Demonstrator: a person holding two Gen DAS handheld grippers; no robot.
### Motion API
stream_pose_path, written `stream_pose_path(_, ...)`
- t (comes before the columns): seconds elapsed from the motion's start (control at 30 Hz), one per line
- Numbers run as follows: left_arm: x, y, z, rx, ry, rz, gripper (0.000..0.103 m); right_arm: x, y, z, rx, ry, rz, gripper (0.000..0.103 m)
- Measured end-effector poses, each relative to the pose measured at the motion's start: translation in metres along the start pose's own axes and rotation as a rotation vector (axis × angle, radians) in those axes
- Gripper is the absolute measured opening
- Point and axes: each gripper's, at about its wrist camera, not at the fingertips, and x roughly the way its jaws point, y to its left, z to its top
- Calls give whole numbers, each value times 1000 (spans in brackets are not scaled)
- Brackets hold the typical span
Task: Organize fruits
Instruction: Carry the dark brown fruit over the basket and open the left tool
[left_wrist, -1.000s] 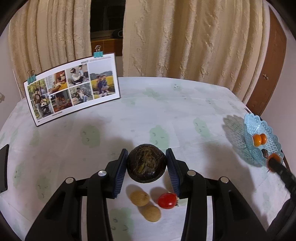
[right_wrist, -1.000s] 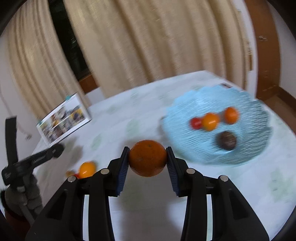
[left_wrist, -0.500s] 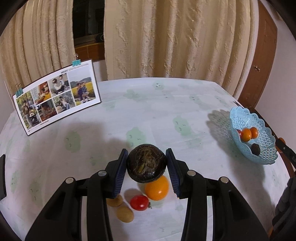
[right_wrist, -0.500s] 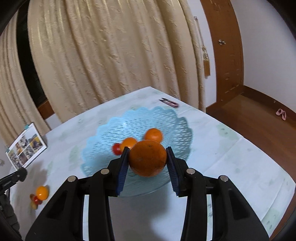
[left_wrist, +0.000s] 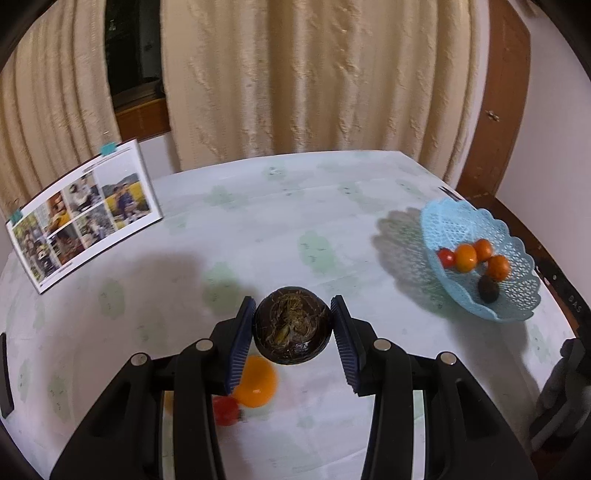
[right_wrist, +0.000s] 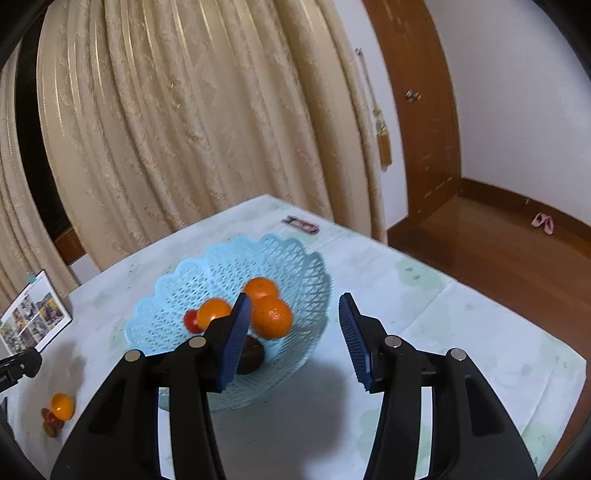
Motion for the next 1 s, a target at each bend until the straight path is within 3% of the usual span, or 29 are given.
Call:
stream_pose_path(0.13, 4, -24, 4, 39, 8, -32, 42, -7, -6, -5, 30, -57, -32, 58)
stream_pose_path(0.3, 14, -57, 11, 84, 18, -86, 43, -13, -14, -7, 64, -103, -52, 59)
stream_pose_path(0.73, 40, -145, 24, 207, 41, -208, 42, -10, -22, -8, 107, -96, -40, 60)
stream_pose_path(0.93, 50, -168, 26, 238, 55, -242, 43, -9, -21, -7, 107, -92, -35, 60)
stream_pose_path(1.0, 50, -170, 26, 235, 56, -241, 50, -8, -21, -7, 110, -92, -33, 60)
